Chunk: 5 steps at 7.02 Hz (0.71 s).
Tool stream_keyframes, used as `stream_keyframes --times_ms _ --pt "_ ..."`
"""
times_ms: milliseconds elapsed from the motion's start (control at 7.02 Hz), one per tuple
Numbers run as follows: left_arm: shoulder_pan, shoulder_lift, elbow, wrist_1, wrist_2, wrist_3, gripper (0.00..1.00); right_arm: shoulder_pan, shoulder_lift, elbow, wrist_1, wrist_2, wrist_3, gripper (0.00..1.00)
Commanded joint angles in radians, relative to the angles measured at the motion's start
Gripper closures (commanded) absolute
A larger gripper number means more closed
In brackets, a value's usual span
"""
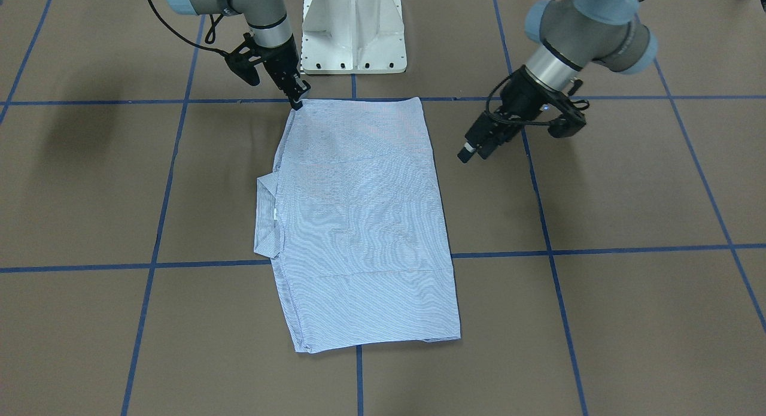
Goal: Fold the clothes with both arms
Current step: 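Grasp the near edge corners of the shirt with both grippers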
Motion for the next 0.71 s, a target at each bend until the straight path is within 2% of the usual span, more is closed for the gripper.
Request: stream_keyframes --times_ms 0,143,570 --pt "0.23 0.067 -0.019 0.004 0.201 -0.081 0.25 -0.008 -0.006 0.0 0.0 -0.002 0.001 1.0" --pt "0.272 0.068 -0.021 0.005 0.237 -0.096 0.25 -0.008 -0.004 0.0 0.0 -0.004 0.001 1.0" --pt "0.384 0.066 -0.014 0.033 0.243 -0.123 0.28 -0.007 0.0 0.01 0.0 -0.002 0.001 1.0"
